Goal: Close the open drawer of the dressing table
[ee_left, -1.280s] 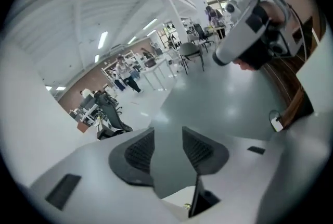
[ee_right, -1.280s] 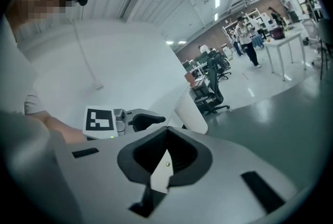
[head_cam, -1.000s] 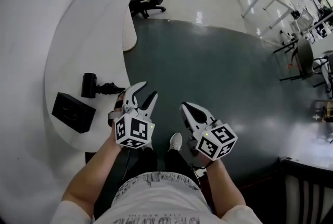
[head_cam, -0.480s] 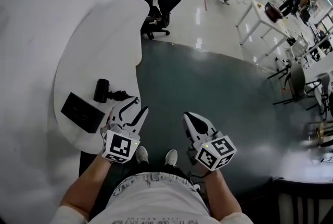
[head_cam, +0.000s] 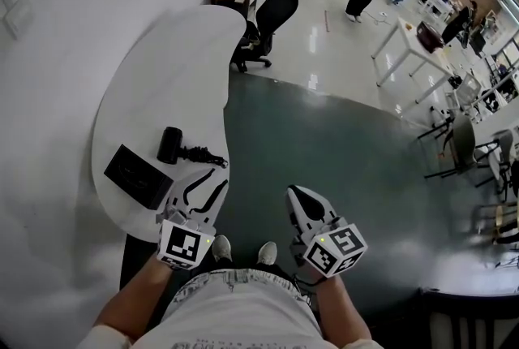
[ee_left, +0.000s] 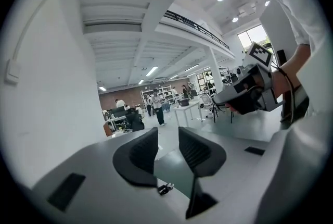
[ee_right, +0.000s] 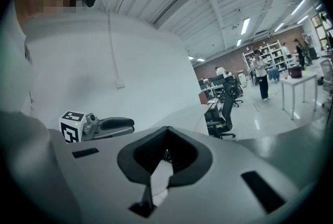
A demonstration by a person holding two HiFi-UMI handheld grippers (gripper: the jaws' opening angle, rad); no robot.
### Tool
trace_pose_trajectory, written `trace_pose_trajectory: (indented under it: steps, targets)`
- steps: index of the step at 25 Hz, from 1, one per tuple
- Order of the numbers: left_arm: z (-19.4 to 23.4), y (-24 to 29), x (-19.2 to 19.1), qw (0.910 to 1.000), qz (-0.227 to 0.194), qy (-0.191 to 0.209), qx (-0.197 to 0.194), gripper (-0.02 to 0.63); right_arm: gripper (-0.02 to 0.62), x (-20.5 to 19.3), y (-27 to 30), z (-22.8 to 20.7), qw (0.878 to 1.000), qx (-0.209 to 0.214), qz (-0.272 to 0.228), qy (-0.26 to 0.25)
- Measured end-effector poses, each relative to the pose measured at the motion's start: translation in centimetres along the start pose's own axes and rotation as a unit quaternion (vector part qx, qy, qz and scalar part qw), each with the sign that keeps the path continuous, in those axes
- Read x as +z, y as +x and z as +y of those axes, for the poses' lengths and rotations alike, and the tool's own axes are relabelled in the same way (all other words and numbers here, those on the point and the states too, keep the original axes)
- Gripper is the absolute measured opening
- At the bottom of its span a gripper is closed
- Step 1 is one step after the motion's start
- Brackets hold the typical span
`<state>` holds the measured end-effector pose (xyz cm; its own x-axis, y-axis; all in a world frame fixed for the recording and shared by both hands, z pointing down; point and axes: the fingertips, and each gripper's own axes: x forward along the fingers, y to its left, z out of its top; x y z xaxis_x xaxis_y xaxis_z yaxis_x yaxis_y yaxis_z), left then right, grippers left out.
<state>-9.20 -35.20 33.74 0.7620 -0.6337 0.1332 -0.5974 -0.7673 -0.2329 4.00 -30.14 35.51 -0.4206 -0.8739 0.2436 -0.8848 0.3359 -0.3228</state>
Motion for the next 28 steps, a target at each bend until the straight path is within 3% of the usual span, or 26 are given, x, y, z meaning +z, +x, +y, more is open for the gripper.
trace_pose_trajectory:
  steps: [8,28]
  targets:
    - [0.9,-0.3,2.4,0.9994,-0.029,0.017,-0.004,0.117,0.009,0.5,1.1,1.5,1.0,0.002,-0.011,-0.006]
    - [-0.6,-0.1,3.7,0.9988,-0.044,0.018,-0.012,0.044,0.008,1.3,0.4,2.0,1.0,0.013,-0.017,-0.018]
